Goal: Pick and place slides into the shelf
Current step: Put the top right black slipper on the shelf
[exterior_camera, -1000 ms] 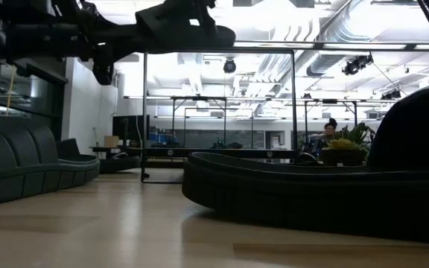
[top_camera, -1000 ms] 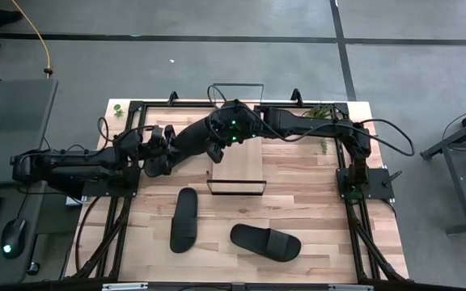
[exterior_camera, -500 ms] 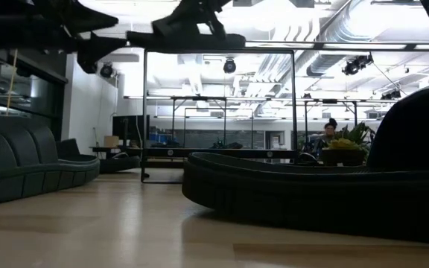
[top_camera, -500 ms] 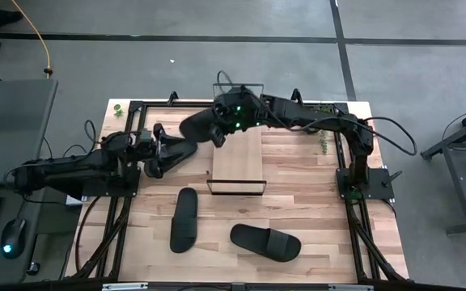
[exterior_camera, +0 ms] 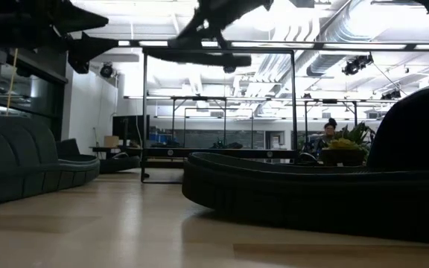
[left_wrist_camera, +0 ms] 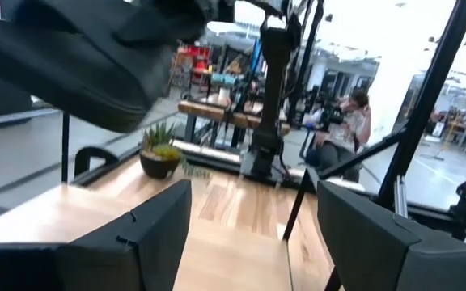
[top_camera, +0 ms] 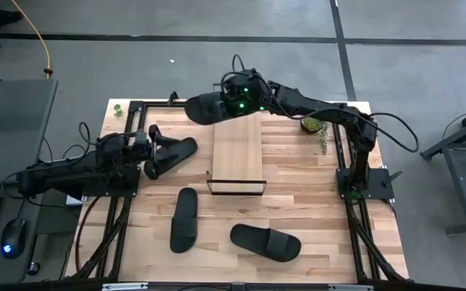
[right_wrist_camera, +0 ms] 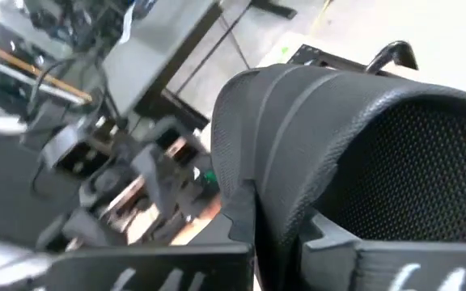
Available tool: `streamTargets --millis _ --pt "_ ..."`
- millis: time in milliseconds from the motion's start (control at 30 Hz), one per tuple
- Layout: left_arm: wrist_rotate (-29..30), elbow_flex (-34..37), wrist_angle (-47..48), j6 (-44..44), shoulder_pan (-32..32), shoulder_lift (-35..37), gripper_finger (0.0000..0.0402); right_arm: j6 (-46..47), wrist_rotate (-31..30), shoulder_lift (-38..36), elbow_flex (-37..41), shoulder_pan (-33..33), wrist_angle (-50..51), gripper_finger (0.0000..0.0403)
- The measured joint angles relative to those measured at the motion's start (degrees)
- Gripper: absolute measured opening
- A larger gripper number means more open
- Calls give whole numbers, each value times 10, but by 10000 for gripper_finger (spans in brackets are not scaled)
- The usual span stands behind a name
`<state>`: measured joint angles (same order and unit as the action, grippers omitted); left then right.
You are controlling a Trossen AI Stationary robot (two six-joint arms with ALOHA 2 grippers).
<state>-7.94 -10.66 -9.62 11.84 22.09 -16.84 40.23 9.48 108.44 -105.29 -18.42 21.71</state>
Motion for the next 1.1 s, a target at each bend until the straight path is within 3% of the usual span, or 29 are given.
streamTargets --millis 167,333,633,967,1100 --pt "0 0 40 3 0 0 250 35 6 -11 90 1 -68 0" --pt "-6 1 65 20 0 0 250 70 -5 -54 218 34 -235 0" --pt "-52 1 80 35 0 0 250 152 -135 -143 435 114 -453 0" --pt "-67 1 82 43 0 0 250 141 -236 -145 447 201 -469 0" --pt "-67 1 81 43 0 0 250 160 -270 -145 447 227 -408 0"
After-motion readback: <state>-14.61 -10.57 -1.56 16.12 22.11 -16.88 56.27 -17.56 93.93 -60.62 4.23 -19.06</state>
